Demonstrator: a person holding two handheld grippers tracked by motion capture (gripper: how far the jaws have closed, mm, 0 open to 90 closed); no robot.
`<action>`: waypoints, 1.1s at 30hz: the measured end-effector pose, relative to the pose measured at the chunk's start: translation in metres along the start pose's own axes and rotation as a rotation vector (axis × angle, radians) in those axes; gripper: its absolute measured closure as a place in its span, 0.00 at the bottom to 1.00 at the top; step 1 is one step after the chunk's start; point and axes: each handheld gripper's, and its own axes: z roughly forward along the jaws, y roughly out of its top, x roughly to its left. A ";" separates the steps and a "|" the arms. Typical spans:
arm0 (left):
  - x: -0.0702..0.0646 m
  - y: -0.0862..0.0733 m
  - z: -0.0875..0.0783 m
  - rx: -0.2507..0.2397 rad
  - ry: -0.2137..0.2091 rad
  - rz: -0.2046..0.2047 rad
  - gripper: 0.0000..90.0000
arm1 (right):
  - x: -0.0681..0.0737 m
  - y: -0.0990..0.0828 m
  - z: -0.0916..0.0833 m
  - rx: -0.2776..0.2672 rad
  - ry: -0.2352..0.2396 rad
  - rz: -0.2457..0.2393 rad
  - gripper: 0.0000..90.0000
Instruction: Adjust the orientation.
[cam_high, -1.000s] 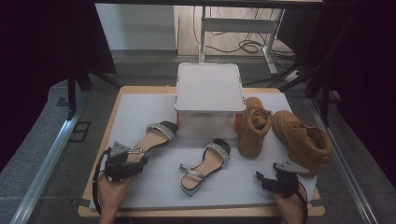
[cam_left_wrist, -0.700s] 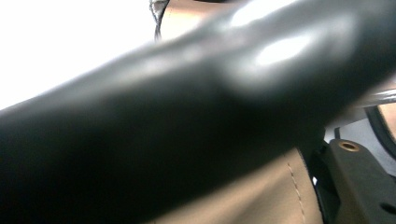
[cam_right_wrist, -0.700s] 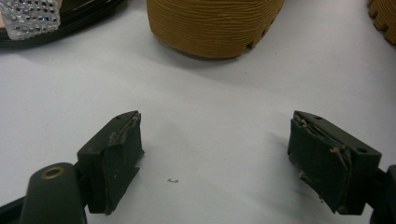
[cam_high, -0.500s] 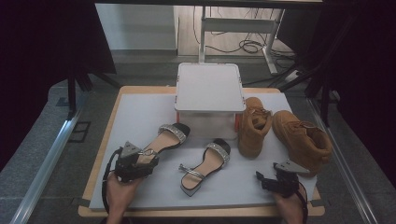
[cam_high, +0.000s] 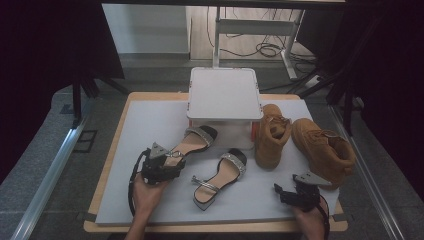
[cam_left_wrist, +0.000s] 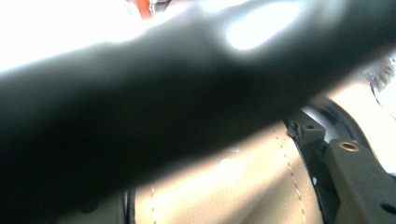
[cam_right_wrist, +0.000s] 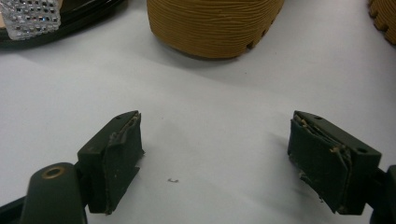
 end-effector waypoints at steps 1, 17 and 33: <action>0.000 0.000 0.000 0.000 0.000 0.000 0.43 | 0.000 0.000 0.000 0.000 0.000 0.000 0.20; -0.007 0.023 0.046 -0.027 0.025 -0.055 0.43 | 0.000 0.000 0.000 0.000 0.001 0.000 0.20; -0.012 0.040 0.082 -0.015 0.093 -0.090 0.43 | 0.000 0.000 0.000 0.000 0.002 -0.001 0.20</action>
